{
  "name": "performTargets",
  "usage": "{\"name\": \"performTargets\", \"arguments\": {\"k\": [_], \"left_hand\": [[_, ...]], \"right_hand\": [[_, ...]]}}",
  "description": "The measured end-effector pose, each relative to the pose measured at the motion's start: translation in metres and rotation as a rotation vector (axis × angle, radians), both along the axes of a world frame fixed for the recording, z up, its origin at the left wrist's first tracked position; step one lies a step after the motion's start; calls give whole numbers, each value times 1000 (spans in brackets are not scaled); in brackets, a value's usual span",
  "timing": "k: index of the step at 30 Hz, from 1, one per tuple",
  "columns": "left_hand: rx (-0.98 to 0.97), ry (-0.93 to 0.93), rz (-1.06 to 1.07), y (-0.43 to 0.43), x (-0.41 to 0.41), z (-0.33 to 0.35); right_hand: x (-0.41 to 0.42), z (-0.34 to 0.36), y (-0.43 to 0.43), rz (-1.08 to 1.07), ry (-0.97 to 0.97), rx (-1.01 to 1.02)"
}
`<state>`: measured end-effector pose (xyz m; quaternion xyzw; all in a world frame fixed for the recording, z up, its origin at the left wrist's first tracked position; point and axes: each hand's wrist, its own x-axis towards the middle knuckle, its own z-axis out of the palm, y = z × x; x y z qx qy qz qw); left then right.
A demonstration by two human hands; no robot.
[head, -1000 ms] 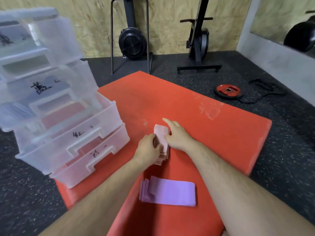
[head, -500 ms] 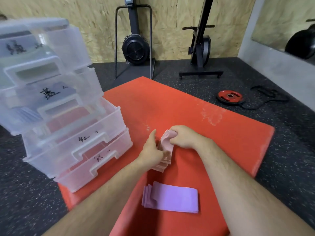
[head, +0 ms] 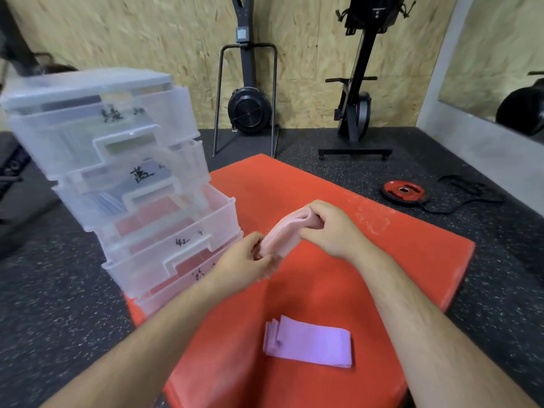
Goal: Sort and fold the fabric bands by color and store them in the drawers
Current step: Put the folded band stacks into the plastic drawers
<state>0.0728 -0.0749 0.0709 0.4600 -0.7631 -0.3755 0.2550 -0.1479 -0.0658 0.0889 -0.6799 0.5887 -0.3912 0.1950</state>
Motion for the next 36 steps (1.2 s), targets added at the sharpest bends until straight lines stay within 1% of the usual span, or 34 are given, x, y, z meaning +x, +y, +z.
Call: {"name": "performTargets", "arguments": {"k": [2, 5, 8, 10, 13, 16, 19, 22, 26, 28, 31, 34, 36], "left_hand": [[-104, -55, 20, 7, 26, 19], [-285, -175, 99, 14, 67, 48], [-375, -272, 184, 20, 108, 77], [-419, -325, 221, 23, 131, 94], [-481, -400, 276, 17, 156, 116], [-454, -514, 292, -1, 171, 122], [-392, -620, 282, -24, 176, 109], [-291, -640, 242, -41, 172, 94], [-252, -693, 161, -58, 167, 75], [-231, -722, 144, -62, 166, 71], [-191, -774, 119, -62, 168, 71], [-165, -726, 122, -58, 173, 72], [-227, -679, 141, -51, 177, 72]], "right_hand": [[22, 8, 6, 37, -48, -49], [55, 21, 18, 71, -141, -63], [90, 36, 16, 103, -148, -57], [114, 52, 4, 115, -99, -42], [144, 83, -22, 160, 70, -42], [165, 102, -51, 194, 261, 2], [179, 100, -76, 210, 445, 53], [183, 90, -95, 215, 548, 112], [189, 76, -113, 248, 665, 198], [192, 69, -120, 259, 672, 247], [192, 59, -127, 269, 629, 317], [187, 55, -124, 286, 543, 348], [183, 53, -114, 261, 452, 283]]}}
